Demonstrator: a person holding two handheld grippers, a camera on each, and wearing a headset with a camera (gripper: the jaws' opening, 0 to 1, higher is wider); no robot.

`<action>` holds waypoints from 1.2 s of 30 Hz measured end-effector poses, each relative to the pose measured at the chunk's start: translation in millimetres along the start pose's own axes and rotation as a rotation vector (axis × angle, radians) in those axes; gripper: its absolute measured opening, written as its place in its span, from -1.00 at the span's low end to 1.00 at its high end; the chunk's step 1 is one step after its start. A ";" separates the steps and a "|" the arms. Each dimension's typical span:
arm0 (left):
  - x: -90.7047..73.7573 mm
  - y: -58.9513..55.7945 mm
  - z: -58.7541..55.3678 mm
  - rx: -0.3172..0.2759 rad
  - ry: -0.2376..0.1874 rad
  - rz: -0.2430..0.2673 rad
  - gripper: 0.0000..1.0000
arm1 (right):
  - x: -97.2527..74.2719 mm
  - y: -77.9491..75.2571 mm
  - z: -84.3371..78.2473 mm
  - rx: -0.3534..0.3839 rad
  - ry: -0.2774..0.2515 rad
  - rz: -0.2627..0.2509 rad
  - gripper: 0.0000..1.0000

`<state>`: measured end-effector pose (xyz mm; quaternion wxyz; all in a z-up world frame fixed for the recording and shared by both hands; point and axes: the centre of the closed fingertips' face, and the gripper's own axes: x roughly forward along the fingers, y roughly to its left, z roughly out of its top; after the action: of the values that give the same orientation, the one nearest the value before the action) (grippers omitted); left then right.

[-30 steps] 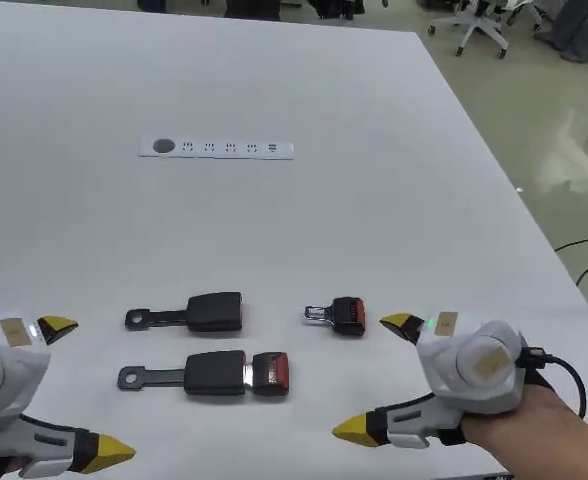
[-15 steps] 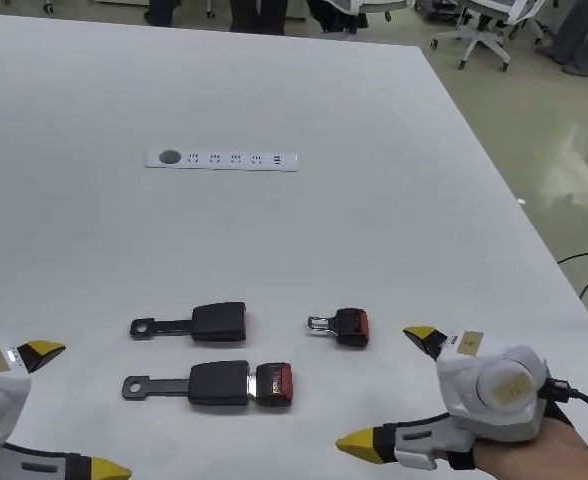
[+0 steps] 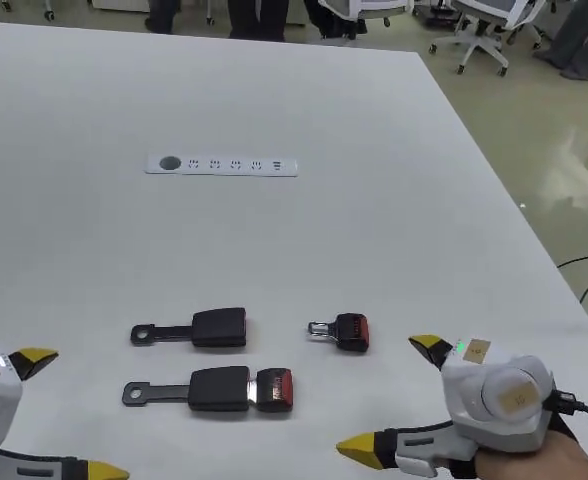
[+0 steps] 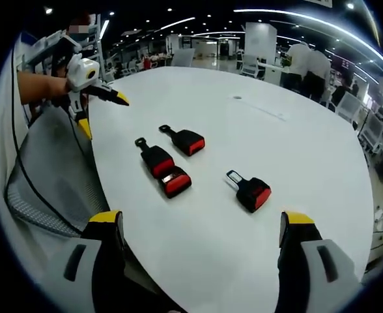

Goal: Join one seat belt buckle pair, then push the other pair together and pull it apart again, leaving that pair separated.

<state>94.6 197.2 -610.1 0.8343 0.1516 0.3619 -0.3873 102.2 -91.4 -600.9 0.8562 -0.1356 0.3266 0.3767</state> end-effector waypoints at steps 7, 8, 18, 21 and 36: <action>0.2 2.8 -2.4 -0.013 -0.001 0.006 1.00 | 0.9 0.5 1.8 0.011 -0.005 -0.001 0.99; 0.1 3.3 -2.8 -0.015 0.000 0.007 1.00 | 0.9 0.6 2.2 0.012 -0.006 -0.001 0.99; 1.2 0.7 -3.8 -0.034 -0.014 0.001 1.00 | 3.7 4.9 4.1 0.015 -0.007 0.005 0.99; 1.0 1.5 -4.5 -0.037 -0.017 0.007 1.00 | 4.6 4.5 4.0 0.015 -0.008 0.007 0.99; 1.6 -1.2 -7.7 -0.049 -0.028 0.020 1.00 | 5.7 6.7 2.6 0.032 -0.012 0.000 0.98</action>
<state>90.7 199.6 -616.5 0.8465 0.1292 0.3582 -0.3721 101.4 -82.4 -602.7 0.8603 -0.1195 0.3274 0.3721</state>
